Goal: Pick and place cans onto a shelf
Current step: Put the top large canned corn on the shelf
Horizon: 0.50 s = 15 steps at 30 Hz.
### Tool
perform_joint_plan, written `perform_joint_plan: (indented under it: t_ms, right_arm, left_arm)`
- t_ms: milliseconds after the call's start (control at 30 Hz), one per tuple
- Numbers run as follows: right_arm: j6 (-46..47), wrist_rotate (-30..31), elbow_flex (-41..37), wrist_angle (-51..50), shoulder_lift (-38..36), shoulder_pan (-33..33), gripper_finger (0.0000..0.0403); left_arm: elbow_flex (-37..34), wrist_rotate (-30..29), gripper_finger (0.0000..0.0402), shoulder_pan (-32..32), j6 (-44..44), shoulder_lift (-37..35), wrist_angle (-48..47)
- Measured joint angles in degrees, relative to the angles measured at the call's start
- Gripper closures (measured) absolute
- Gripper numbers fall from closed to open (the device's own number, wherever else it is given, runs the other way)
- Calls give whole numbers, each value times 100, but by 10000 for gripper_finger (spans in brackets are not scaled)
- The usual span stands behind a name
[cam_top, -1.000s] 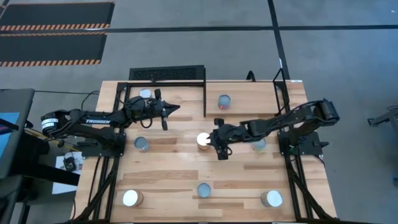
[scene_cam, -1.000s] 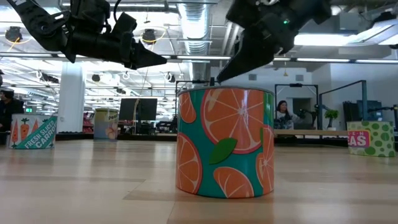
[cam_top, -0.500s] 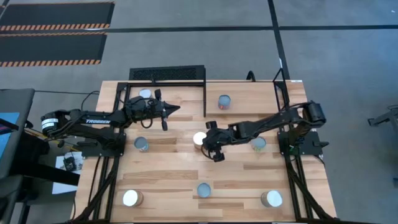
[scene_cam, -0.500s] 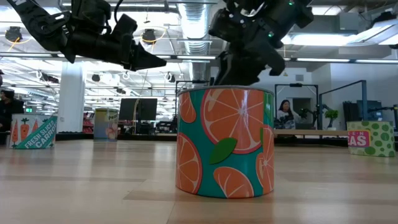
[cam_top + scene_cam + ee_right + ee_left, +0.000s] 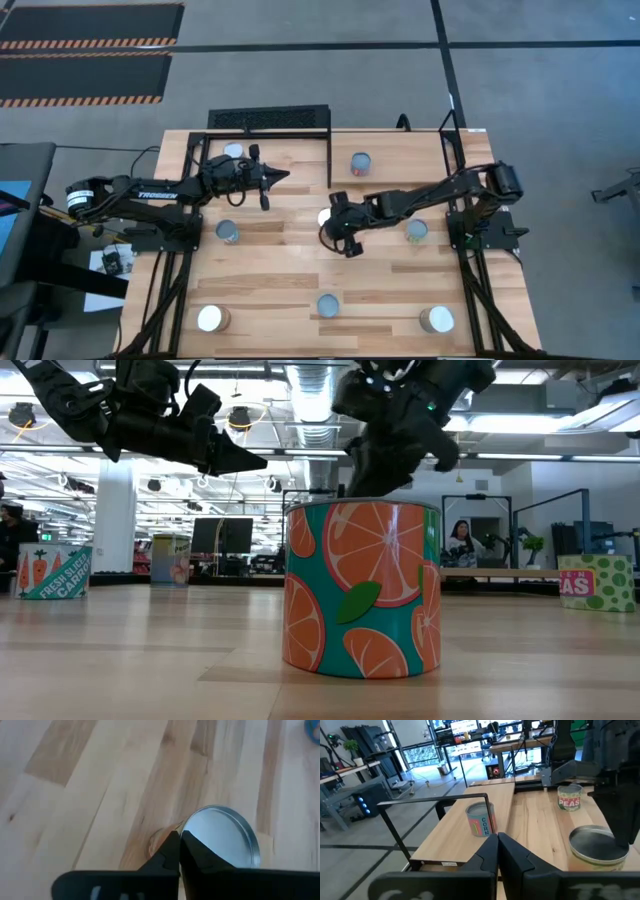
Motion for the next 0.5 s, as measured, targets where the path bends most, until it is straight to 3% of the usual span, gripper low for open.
perform_joint_plan:
  t_ms: [233, 500]
  right_arm:
    - [542, 137, 42, -848, -770, -148, 394]
    - [1607, 1256, 38, -2537, -1940, -352, 398]
  left_arm:
    - [2, -11, 401, 0, -41, 0, -121]
    - [2, -24, 401, 0, -34, 0, -154]
